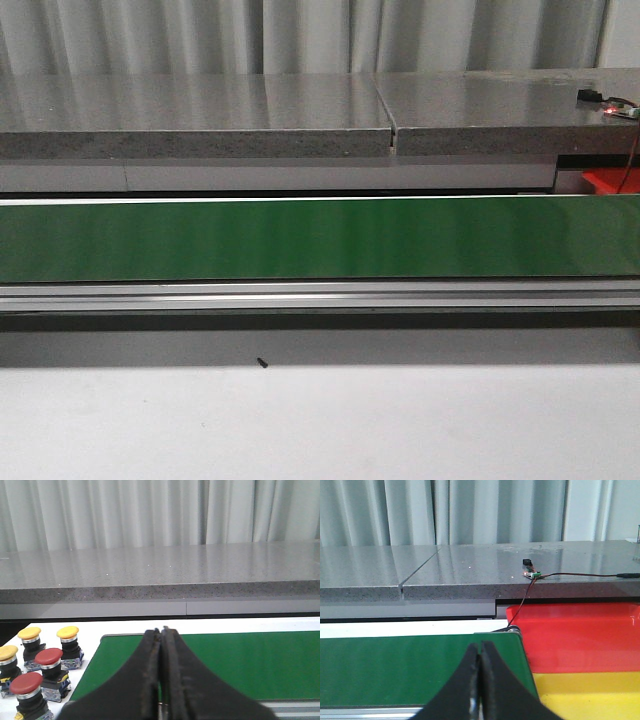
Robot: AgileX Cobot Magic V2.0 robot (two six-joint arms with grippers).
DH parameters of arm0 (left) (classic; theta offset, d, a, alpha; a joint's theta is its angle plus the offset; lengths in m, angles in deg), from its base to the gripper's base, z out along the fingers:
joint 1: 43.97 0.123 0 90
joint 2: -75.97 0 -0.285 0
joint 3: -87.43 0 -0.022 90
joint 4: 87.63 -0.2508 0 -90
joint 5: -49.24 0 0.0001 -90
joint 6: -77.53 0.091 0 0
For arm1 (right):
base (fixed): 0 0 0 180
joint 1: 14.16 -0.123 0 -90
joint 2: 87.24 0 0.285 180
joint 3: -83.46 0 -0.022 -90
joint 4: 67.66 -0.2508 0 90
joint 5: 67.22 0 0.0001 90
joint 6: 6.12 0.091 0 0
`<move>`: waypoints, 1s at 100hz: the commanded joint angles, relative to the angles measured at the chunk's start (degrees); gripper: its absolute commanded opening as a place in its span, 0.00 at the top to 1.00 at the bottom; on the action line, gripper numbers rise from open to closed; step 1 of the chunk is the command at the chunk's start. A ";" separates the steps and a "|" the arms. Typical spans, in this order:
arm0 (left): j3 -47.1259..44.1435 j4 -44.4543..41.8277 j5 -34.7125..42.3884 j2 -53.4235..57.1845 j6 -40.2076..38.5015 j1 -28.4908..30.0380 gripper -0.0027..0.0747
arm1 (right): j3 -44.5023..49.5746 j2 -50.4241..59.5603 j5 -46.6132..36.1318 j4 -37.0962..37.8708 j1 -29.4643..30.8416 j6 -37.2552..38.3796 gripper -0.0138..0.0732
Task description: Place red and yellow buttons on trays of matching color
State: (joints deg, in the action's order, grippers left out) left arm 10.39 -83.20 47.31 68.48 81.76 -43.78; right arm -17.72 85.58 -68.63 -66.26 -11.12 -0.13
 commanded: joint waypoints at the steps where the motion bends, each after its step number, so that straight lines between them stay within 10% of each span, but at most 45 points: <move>1: -1.92 0.43 4.62 1.90 -0.40 -0.27 0.99 | -0.96 1.07 -4.57 0.55 0.30 0.02 0.92; 59: 6.53 6.54 -3.07 1.47 -0.40 -0.27 0.99 | -0.96 1.07 -4.57 0.55 0.30 0.02 0.92; 100: 36.11 8.05 -39.28 -21.72 -0.40 -0.27 0.99 | -0.96 1.07 -4.57 0.55 0.30 0.02 0.92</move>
State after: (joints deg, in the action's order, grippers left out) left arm 38.45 -76.08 13.18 53.82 81.76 -43.78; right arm -17.72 85.58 -68.63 -66.26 -11.12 -0.13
